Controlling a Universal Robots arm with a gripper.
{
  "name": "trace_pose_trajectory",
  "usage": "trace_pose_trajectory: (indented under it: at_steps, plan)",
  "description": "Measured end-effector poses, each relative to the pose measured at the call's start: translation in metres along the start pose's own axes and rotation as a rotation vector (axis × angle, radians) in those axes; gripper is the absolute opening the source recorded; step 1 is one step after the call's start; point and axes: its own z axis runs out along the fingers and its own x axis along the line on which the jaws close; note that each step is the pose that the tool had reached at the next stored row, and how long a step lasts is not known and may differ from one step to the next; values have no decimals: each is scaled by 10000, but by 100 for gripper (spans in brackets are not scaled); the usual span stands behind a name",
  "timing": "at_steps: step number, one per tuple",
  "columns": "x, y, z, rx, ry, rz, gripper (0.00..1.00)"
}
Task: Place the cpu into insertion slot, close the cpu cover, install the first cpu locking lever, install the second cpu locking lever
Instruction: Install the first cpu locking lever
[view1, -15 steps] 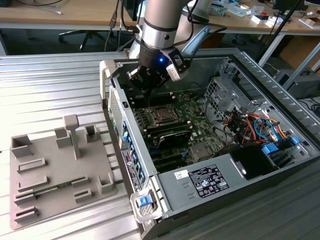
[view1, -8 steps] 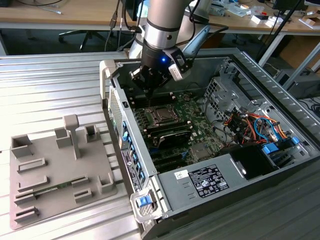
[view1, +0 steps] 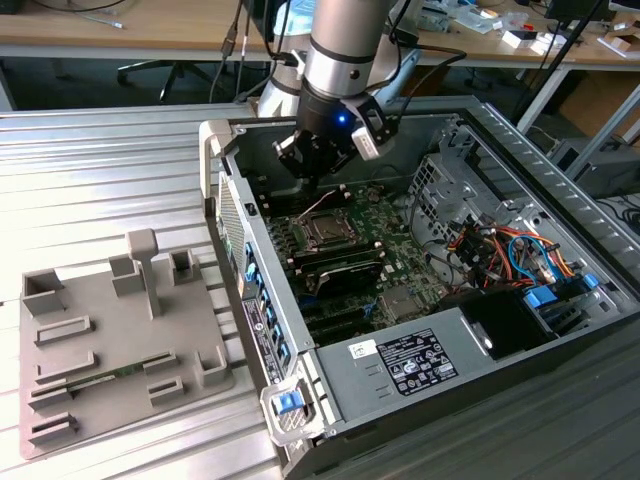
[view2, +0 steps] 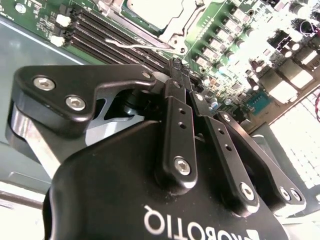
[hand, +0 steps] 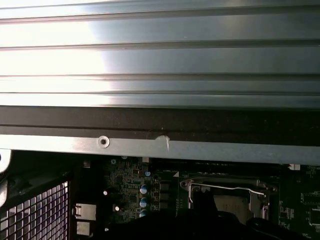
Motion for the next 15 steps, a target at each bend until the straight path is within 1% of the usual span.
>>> trace_pose_trajectory:
  at_steps: [5,15]
  plan:
    - [-48,-1,1,0,0,0,11]
    - [-57,-1,10,-2,0,-85,11]
